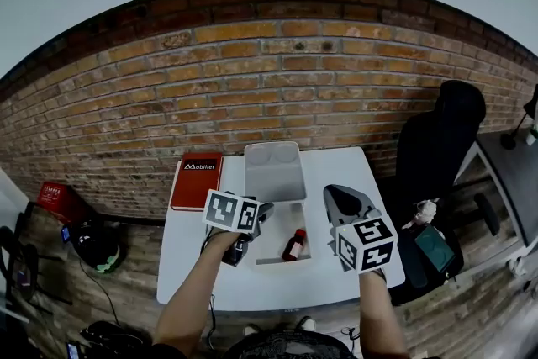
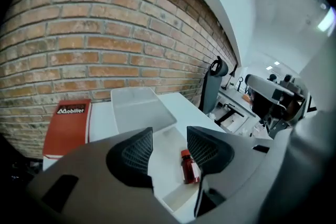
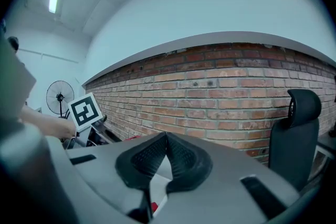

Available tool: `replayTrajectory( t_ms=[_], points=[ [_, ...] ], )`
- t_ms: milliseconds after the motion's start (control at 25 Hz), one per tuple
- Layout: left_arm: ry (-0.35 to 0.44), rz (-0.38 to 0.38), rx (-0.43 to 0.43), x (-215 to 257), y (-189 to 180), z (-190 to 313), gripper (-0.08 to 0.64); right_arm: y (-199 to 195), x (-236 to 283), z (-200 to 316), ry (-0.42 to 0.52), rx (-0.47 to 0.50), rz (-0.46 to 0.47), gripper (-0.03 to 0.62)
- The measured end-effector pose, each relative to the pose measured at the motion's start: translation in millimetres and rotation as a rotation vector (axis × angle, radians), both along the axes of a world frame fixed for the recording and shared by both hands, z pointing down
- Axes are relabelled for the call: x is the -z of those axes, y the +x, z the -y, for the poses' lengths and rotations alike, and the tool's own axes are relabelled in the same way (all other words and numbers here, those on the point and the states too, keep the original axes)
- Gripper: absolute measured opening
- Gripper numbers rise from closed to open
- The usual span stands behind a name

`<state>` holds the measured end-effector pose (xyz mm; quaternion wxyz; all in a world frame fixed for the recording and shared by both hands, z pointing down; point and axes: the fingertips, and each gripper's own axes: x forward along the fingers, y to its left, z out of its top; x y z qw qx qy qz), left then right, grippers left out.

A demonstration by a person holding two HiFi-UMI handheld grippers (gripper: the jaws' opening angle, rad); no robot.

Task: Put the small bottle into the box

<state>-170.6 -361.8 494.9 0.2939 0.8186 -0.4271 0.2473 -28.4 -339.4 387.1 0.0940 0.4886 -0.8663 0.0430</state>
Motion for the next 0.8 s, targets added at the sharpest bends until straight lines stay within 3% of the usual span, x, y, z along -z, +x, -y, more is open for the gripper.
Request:
replayTrajectory(
  t_ms=[360, 600, 800],
  points=[
    [0.255, -0.032, 0.166, 68.8, -56.3, -5.7, 0.175, -5.0, 8.5, -0.4, 0.015, 0.013, 0.001, 0.020],
    [0.423, -0.014, 0.207, 107.6, -73.8, -21.1, 0.147, -5.6, 12.6, -2.0, 0.023, 0.014, 0.002, 0.020],
    [0.509, 0.016, 0.248, 115.1, -87.9, -35.1, 0.120, -6.9, 16.6, -4.3, 0.031, 0.016, 0.001, 0.020]
  ],
)
